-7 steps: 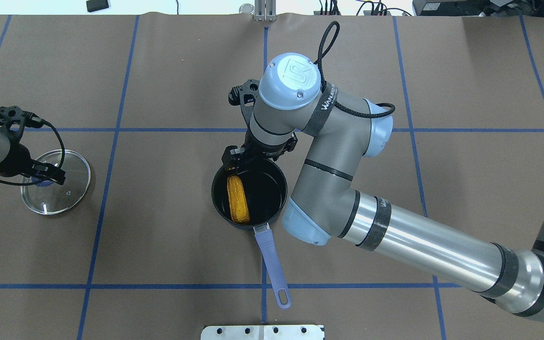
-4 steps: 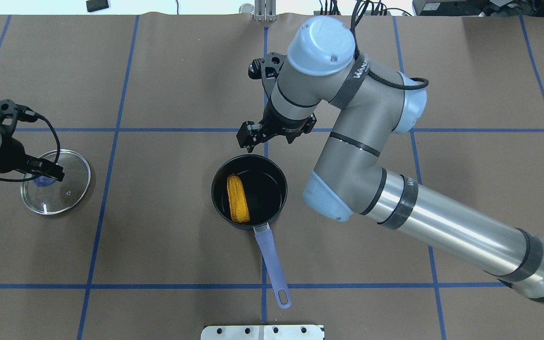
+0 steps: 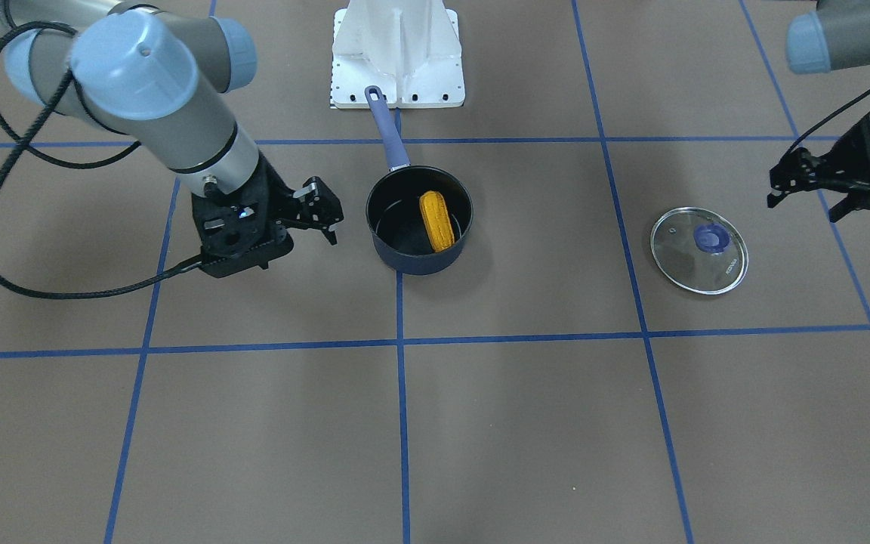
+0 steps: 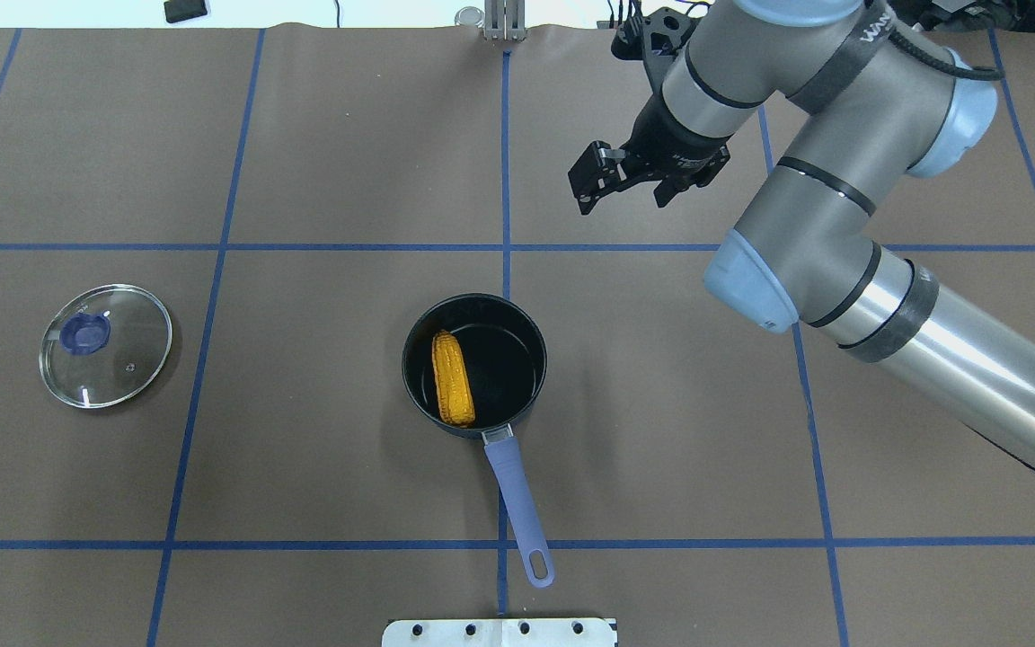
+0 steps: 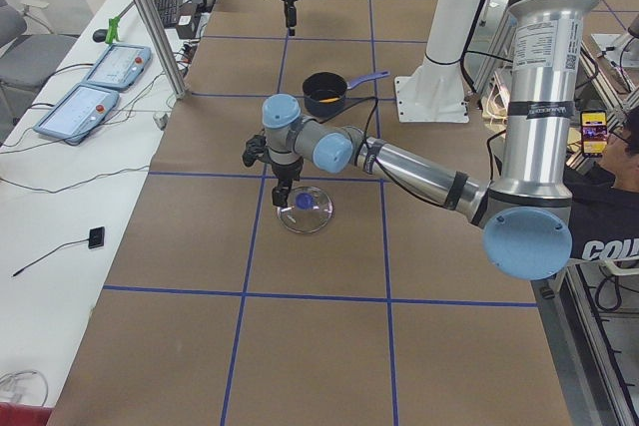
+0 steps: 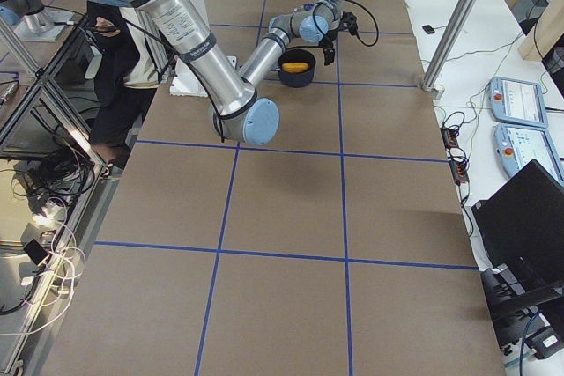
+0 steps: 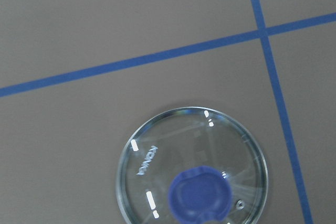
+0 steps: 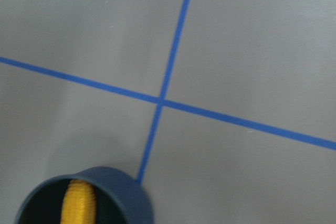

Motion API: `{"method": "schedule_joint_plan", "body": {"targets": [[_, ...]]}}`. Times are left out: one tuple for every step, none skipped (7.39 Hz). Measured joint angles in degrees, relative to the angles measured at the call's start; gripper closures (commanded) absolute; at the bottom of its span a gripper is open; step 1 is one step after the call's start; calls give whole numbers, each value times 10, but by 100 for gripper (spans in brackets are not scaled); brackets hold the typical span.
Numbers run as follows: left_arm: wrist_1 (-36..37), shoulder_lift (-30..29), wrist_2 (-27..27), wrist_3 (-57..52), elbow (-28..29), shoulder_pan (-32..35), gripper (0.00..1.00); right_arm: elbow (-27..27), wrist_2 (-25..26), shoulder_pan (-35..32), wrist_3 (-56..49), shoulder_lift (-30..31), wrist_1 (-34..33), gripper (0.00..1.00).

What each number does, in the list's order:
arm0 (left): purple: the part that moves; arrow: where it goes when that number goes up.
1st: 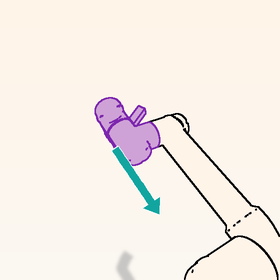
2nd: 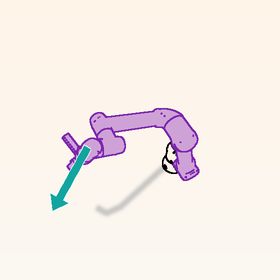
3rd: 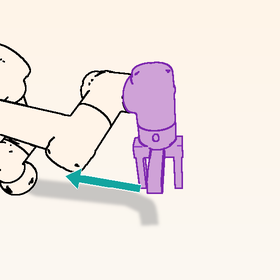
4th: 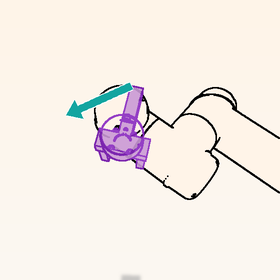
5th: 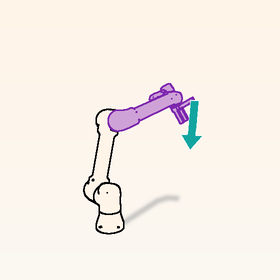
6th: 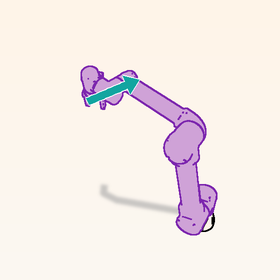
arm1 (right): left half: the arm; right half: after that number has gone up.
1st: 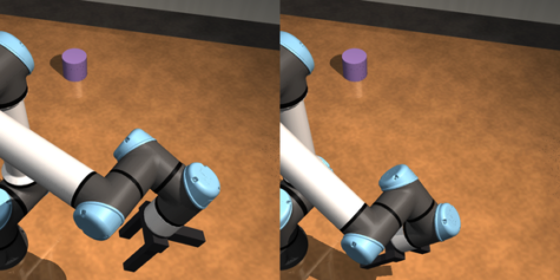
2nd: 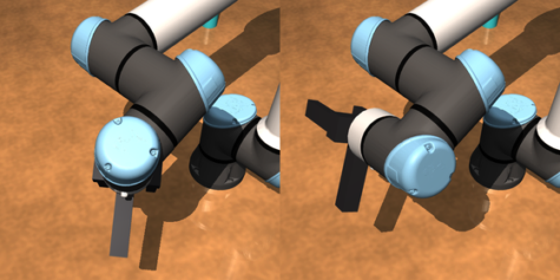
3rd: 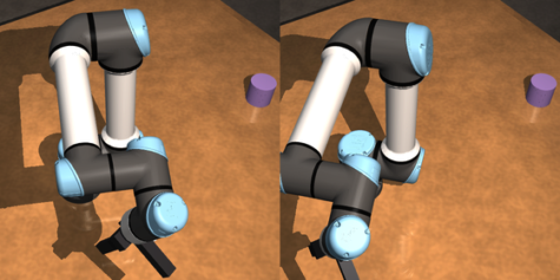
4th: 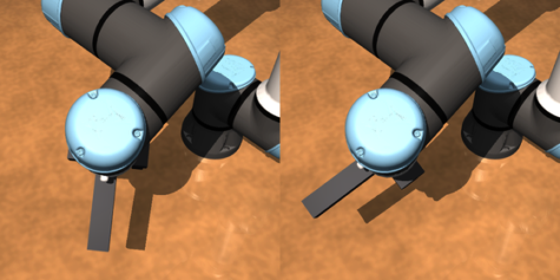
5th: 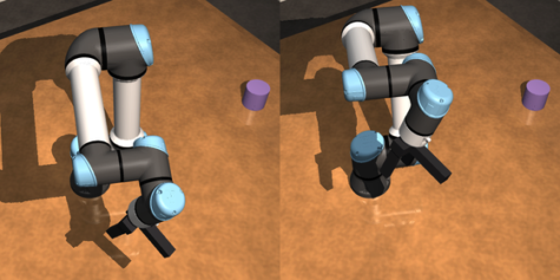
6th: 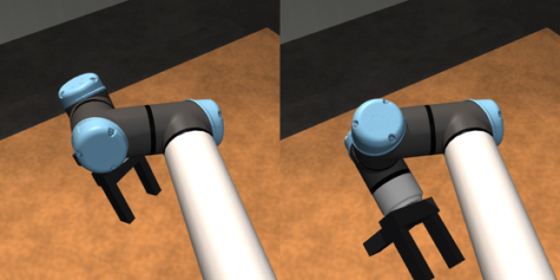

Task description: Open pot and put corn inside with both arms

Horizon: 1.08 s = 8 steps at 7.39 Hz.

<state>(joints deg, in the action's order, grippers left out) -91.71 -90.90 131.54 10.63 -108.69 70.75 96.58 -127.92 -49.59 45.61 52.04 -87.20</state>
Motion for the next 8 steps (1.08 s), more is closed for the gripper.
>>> {"method": "schedule_joint_plan", "body": {"targets": [[42,1,2,-83,5,51,2,0,-25,-36,-45,26,-1,0],[67,4,3,-165,20,101,2,0,-52,-75,-98,56,0,0],[78,8,8,-234,40,141,2,0,-77,-115,-153,88,-1,0],[80,13,14,-286,58,169,2,-1,-96,-150,-195,117,-2,0],[79,18,18,-330,76,193,2,-1,-112,-182,-223,147,-2,0],[78,21,20,-365,96,218,2,-2,-123,-214,-253,178,-1,0],[78,22,21,-388,113,240,2,-13,-128,-248,-297,204,-2,0],[79,27,23,-399,122,252,2,-33,-129,-283,-347,225,-3,0]]}}
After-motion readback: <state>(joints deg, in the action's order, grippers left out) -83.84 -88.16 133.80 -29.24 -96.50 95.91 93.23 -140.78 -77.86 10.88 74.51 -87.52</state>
